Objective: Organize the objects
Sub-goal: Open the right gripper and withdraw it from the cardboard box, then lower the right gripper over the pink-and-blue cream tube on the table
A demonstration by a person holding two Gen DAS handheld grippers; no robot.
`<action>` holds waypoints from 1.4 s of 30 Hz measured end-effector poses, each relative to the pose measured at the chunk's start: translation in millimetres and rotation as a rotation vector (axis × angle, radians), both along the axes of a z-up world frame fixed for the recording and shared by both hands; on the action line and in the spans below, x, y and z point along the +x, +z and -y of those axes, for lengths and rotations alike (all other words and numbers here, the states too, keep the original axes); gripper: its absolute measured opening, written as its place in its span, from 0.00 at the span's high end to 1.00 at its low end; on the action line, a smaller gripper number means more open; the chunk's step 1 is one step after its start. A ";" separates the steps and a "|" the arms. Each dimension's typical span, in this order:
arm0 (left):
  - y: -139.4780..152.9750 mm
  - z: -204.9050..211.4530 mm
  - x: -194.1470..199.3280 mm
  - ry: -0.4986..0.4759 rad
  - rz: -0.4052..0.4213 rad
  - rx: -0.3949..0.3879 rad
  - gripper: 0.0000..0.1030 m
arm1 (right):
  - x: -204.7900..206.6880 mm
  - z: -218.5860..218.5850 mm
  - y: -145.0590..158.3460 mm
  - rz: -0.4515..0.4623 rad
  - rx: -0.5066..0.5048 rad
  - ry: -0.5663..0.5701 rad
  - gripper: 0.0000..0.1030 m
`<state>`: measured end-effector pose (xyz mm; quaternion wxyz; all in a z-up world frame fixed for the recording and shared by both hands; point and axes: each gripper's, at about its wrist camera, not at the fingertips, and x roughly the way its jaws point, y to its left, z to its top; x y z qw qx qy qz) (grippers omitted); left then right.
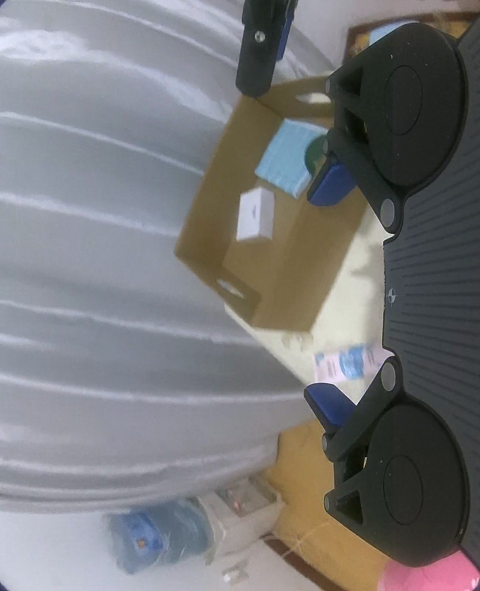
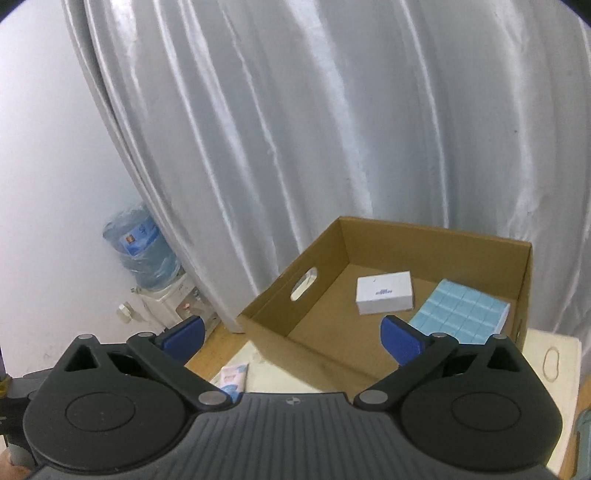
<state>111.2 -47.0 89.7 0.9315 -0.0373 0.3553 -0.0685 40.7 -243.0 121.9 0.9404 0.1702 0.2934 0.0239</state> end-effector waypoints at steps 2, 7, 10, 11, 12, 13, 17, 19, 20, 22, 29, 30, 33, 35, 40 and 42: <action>0.9 -6.2 -4.6 0.014 0.006 0.021 0.01 | -6.5 -8.3 0.1 0.001 -0.008 -0.007 0.00; 0.8 -22.5 -12.0 0.041 0.018 0.036 0.00 | -14.9 -25.7 0.6 -0.014 -0.014 -0.010 0.00; -6.9 -28.5 -9.4 0.043 0.014 0.051 0.00 | -17.3 -38.6 -1.8 -0.032 -0.023 -0.017 0.00; -8.3 -30.4 -9.2 0.044 0.013 0.055 0.00 | -17.1 -42.4 -2.8 -0.040 -0.029 -0.018 0.00; -8.8 -32.8 -9.6 0.047 0.013 0.059 0.00 | -16.4 -45.9 -3.8 -0.046 -0.034 -0.020 0.00; -9.8 -34.6 -9.3 0.048 0.014 0.063 0.01 | -15.3 -50.5 -6.1 -0.053 -0.039 -0.021 0.00; -15.7 -43.0 -6.5 0.049 0.005 0.070 0.00 | -9.6 -64.0 -13.3 -0.079 -0.044 -0.012 0.00; -19.0 -47.6 -5.1 0.057 -0.003 0.072 0.01 | -7.2 -70.8 -15.9 -0.090 -0.053 -0.012 0.00; -20.4 -50.1 -4.2 0.059 -0.008 0.070 0.00 | -5.4 -74.0 -17.4 -0.095 -0.058 -0.011 0.00; -23.4 -55.7 -2.1 0.066 -0.020 0.064 0.00 | -1.0 -79.5 -20.4 -0.108 -0.066 -0.008 0.00; -34.2 -69.8 3.7 0.082 -0.052 0.060 0.01 | 12.8 -94.5 -29.9 -0.145 -0.068 0.006 0.00; -35.8 -71.1 4.4 0.081 -0.057 0.061 0.00 | 14.7 -96.6 -31.3 -0.151 -0.070 0.009 0.00; -40.6 -76.9 4.7 0.077 -0.061 0.074 0.00 | 20.1 -100.5 -35.9 -0.167 -0.067 0.016 0.00; -45.0 -83.2 3.6 0.078 -0.066 0.072 0.00 | 23.2 -102.5 -39.0 -0.175 -0.062 0.020 0.00; -61.8 -105.2 -5.0 0.083 -0.074 0.038 0.00 | 31.1 -107.0 -52.7 -0.201 -0.041 0.035 0.00; -68.2 -110.7 -7.5 0.080 -0.078 0.039 0.01 | 35.8 -107.7 -60.7 -0.221 -0.024 0.041 0.00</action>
